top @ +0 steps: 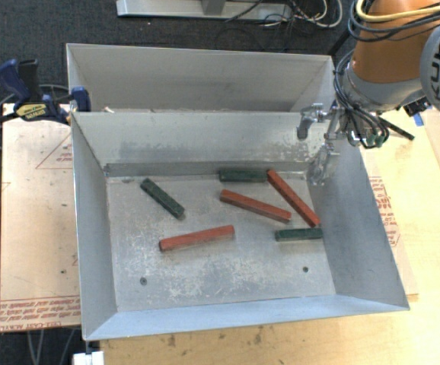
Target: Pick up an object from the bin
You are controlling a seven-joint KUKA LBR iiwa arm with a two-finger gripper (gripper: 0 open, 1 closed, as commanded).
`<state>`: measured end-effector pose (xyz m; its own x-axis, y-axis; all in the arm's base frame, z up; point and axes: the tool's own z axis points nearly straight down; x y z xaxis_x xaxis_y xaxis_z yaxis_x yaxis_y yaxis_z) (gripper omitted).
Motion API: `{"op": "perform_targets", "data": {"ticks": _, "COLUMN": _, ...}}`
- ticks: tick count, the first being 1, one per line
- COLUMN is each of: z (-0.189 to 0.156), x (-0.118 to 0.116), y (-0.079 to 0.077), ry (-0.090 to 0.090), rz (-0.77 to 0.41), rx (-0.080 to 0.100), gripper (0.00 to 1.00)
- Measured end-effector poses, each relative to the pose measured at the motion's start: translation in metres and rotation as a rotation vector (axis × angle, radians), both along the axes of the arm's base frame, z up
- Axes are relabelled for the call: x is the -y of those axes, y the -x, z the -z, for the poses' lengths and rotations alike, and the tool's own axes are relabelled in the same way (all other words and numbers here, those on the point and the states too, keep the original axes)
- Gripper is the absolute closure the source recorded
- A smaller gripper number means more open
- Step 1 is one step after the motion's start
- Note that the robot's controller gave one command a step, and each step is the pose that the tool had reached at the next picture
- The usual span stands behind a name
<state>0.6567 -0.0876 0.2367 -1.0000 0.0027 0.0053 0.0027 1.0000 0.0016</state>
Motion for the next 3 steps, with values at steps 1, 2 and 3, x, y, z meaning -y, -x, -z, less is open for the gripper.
{"op": "perform_targets", "data": {"ticks": 1, "z": 0.171, "x": -0.082, "y": 0.027, "ry": -0.001, "rz": 0.075, "rx": 0.002, "gripper": 0.0}}
{"op": "perform_targets", "data": {"ticks": 2, "z": 0.135, "x": -0.096, "y": 0.029, "ry": 0.0, "rz": 0.128, "rx": 0.01, "gripper": 0.0}}
{"op": "perform_targets", "data": {"ticks": 3, "z": 0.133, "x": -0.077, "y": 0.031, "ry": 0.001, "rz": 0.236, "rx": 0.008, "gripper": 0.0}}
